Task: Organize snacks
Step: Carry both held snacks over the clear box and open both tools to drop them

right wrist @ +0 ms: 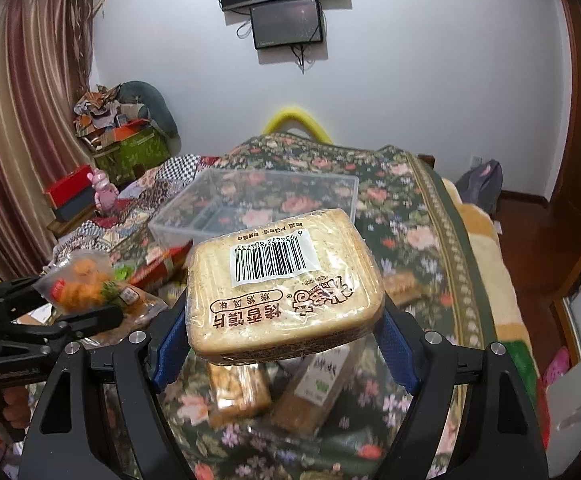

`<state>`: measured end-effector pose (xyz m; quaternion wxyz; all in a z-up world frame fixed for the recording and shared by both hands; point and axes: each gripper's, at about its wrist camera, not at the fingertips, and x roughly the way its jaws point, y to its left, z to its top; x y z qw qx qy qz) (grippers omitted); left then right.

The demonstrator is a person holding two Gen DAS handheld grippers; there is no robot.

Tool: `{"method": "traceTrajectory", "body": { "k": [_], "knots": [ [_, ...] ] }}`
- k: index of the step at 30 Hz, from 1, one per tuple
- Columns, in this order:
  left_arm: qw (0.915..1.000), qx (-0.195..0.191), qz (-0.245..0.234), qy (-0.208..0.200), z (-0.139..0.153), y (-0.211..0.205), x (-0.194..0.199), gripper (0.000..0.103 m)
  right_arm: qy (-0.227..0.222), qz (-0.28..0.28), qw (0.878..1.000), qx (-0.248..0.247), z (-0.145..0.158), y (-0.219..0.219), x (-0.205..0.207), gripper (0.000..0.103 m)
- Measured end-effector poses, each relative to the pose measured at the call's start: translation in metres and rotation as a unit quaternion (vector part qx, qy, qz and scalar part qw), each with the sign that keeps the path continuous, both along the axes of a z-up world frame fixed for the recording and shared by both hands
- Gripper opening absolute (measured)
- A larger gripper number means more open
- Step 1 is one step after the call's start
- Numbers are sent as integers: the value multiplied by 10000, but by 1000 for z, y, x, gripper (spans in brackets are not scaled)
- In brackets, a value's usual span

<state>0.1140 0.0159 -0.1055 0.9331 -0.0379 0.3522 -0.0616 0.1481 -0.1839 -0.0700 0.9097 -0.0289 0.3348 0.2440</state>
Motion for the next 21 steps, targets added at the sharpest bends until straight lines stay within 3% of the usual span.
{"method": "traceTrajectory", "body": {
  "k": [12, 21],
  "knots": [
    [9993, 145, 84, -333, 28, 9, 61, 53, -184, -48, 9997, -123, 4, 24, 49, 79],
    [9995, 182, 214, -112, 14, 21, 122, 53, 84, -38, 9995, -289, -15, 40, 89, 79]
  ]
}}
